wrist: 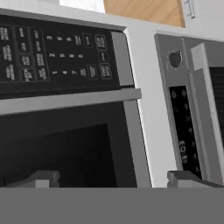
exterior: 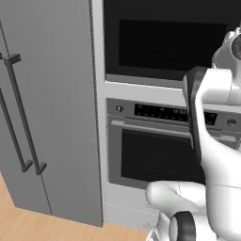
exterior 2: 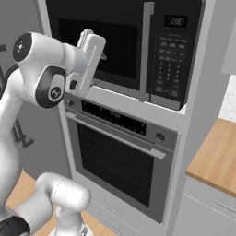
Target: Pick the corn from the sink and place it in the bowl. Then pick the bowl and place it in the microwave. Then close the microwave door and press the start button.
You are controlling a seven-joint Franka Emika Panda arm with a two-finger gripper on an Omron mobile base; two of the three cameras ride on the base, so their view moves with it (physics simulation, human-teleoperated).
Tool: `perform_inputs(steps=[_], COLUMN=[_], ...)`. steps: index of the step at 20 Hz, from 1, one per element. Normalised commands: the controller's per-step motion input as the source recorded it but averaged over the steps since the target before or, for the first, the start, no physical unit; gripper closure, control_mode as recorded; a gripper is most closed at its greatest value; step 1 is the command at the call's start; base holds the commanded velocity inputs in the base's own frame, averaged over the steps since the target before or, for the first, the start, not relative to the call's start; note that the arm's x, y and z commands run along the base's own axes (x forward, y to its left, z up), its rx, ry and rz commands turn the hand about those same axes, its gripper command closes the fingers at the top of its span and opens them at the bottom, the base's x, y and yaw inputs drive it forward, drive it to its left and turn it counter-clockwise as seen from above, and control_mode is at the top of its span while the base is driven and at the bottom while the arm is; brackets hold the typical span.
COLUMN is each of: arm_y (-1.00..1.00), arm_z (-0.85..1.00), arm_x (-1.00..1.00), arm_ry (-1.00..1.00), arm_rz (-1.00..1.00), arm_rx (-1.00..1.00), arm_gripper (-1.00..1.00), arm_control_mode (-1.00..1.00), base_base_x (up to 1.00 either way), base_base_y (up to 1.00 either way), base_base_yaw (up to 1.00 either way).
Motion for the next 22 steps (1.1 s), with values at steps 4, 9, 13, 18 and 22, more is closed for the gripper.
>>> perform_inputs(steps=[4,9,13,18,22], arm_y=[0.08,-0.01,-0.07,0.00,0.00], arm_z=[0.01,-0.05,-0.01,-0.06,0.00], arm_x=[-0.88,-0.83,-0.79,-0.76,-0.65], arm_ry=[0.13,0.01,0.00,0.00,0.00], arm_rz=[0.04,0.13,0.19,0.18,0.14], arm_rx=[-0.22,-0.24,-0.29,-0.37,-0.41], arm_gripper=[1.00,1.00,1.00,1.00,1.00], arm_control_mode=[-1.00,-1.00,-1.00,-1.00,-1.00], base_base_x=[0.00,0.00,0.00,0.00,0.00], base_base_y=[0.00,0.00,0.00,0.00,0.00], base_base_yaw=[0.00,0.00,0.00,0.00,0.00])
